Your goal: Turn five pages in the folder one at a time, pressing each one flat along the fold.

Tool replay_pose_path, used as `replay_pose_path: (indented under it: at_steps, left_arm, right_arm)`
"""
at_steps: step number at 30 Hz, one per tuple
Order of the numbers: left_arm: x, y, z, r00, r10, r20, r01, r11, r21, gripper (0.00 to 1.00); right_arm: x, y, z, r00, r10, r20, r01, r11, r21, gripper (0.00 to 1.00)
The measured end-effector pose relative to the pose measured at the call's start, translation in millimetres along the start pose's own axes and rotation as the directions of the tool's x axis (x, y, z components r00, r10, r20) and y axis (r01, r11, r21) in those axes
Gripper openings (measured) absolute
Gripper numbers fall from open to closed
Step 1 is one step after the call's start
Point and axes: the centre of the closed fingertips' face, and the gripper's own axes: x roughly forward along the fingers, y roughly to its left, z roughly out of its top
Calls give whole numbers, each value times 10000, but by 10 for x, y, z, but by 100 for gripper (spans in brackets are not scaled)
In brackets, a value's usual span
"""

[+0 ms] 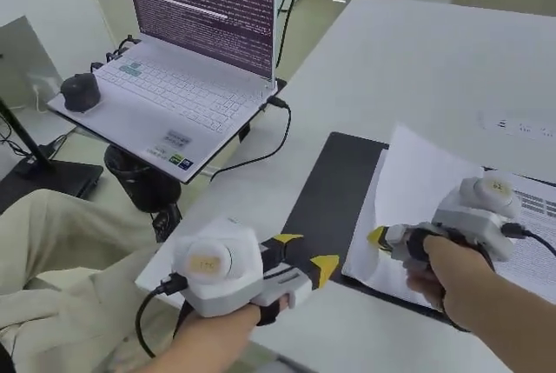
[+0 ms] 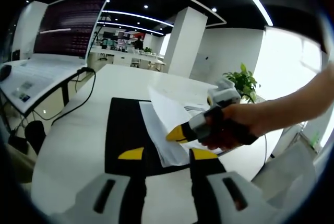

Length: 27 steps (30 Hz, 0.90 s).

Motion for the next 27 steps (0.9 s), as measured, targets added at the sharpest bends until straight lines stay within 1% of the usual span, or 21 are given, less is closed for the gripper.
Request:
replay_pose_path:
  at_steps: [5, 8, 10, 11, 12, 13, 15, 16, 18, 19, 21, 22, 23, 24, 25, 26, 27]
  left_arm:
    - [49, 16, -49, 9998, -50, -184, 49, 10000, -38, 31]
    - [80, 17, -67, 9997, -68, -249, 67, 10000, -50, 32]
    - [109, 37, -89, 9995, -75, -319, 74, 10000, -30, 32]
    - [127, 46, -99, 9994, -95, -345, 94, 10000, -21, 32]
    - [136, 41, -107, 9992, -99, -389, 98, 10000, -10, 32]
    - [148, 40, -115, 9990, -108, -433, 108, 9999, -3, 32]
    - [187, 47, -137, 9985, -146, -521, 149, 9999, 46, 31]
    - [218, 60, -156, 9981, -168, -585, 172, 9998, 70, 31]
    - [271, 53, -185, 9972, -250, -711, 260, 9996, 140, 31]
    - [294, 47, -194, 9967, -284, -755, 299, 9994, 197, 31]
    - [346, 29, -224, 9951, -400, -901, 430, 9986, 312, 30]
    - [383, 3, -243, 9937, -454, -1028, 495, 9980, 381, 30]
    - [411, -18, -251, 9929, -524, -1066, 571, 9975, 420, 30]
    - [453, -46, -270, 9911, -638, -1168, 707, 9959, 560, 29]
    - [487, -67, -285, 9895, -709, -1260, 797, 9946, 665, 29]
    - [534, -118, -301, 9868, -854, -1374, 974, 9917, 835, 28]
    - [570, -151, -311, 9849, -937, -1453, 1081, 9897, 942, 28]
  right_arm:
    - [28, -21, -34, 9999, 166, 5, -167, 9998, 119, 2]
    - [38, -36, -36, 9994, 337, 94, -341, 9987, 378, 3]
    - [37, 74, -22, 9941, 1015, 373, -1036, 9928, 594, 9]
    - [29, 126, -78, 9910, 1328, 169, -1336, 9890, 637, 11]
    - [23, 177, -152, 9870, 1598, -178, -1580, 9844, 772, 9]
    - [30, 206, -190, 9834, 1780, -340, -1750, 9816, 768, 7]
    - [34, 203, -240, 9862, 1619, -339, -1600, 9858, 509, 4]
    - [27, 201, -264, 9855, 1661, -339, -1641, 9849, 553, 4]
    - [3, 239, -298, 9796, 1985, -311, -1948, 9762, 956, 3]
    - [-6, 237, -302, 9781, 2061, -300, -2021, 9739, 1038, 3]
    - [-44, 238, -283, 9745, 2241, -133, -2212, 9685, 1143, 3]
    - [-84, 242, -259, 9695, 2451, -7, -2428, 9608, 1338, 3]
    - [-115, 249, -228, 9646, 2634, 141, -2624, 9526, 1542, 2]
    - [-166, 218, -188, 9623, 2701, 314, -2714, 9463, 1755, 2]
    - [-210, 180, -162, 9632, 2652, 431, -2686, 9459, 1821, 2]
    - [-256, 145, -126, 9627, 2646, 567, -2706, 9446, 1855, 2]
    - [-318, 103, -63, 9600, 2683, 804, -2790, 9413, 1902, 2]
